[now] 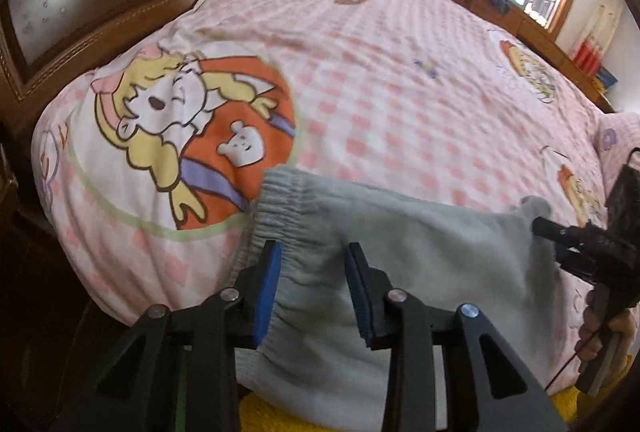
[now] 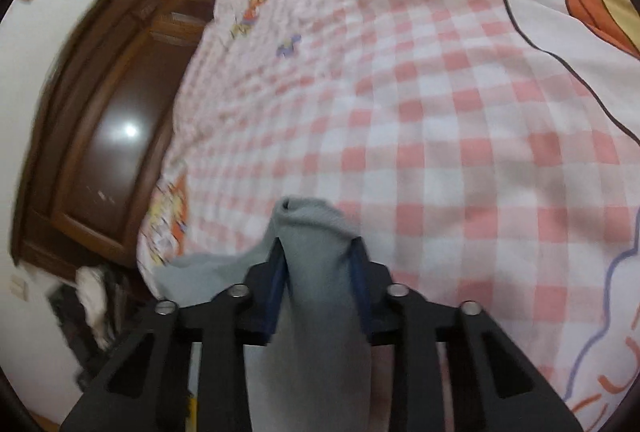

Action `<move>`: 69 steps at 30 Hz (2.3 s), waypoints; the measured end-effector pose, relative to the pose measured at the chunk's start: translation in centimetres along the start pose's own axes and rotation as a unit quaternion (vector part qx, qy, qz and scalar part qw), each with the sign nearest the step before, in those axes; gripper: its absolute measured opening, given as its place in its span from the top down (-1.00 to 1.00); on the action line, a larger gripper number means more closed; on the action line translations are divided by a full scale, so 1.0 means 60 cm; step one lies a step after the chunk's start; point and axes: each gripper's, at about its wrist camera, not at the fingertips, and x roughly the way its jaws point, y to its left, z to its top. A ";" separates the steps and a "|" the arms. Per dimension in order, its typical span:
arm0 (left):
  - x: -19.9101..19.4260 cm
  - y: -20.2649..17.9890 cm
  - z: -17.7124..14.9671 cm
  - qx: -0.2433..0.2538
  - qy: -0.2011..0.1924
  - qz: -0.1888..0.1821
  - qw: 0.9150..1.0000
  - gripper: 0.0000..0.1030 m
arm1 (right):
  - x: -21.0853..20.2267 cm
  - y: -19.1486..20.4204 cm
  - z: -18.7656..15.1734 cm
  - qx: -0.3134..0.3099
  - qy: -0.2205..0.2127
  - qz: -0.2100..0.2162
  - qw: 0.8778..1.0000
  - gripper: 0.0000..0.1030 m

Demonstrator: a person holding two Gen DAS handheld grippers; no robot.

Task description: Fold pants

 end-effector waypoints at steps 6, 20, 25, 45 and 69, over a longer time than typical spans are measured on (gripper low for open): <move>0.017 0.024 0.003 -0.014 0.006 0.017 1.000 0.29 | -0.045 -0.068 0.013 0.093 -0.082 -0.016 0.992 0.54; -0.045 -0.013 0.018 0.000 -0.038 -0.037 0.999 0.37 | 0.027 0.128 -0.035 -0.149 0.066 -0.054 0.985 0.54; 0.001 -0.059 0.023 0.048 -0.013 -0.039 0.998 0.55 | 0.103 0.140 -0.061 -0.225 0.074 -0.146 0.961 0.80; 0.015 -0.081 0.037 0.095 -0.030 -0.054 0.994 0.62 | 0.100 0.146 -0.065 -0.224 0.042 -0.180 0.957 0.80; -0.032 -0.026 -0.041 0.052 -0.003 -0.046 0.998 0.32 | -0.019 0.130 -0.191 -0.215 0.074 -0.176 0.958 0.42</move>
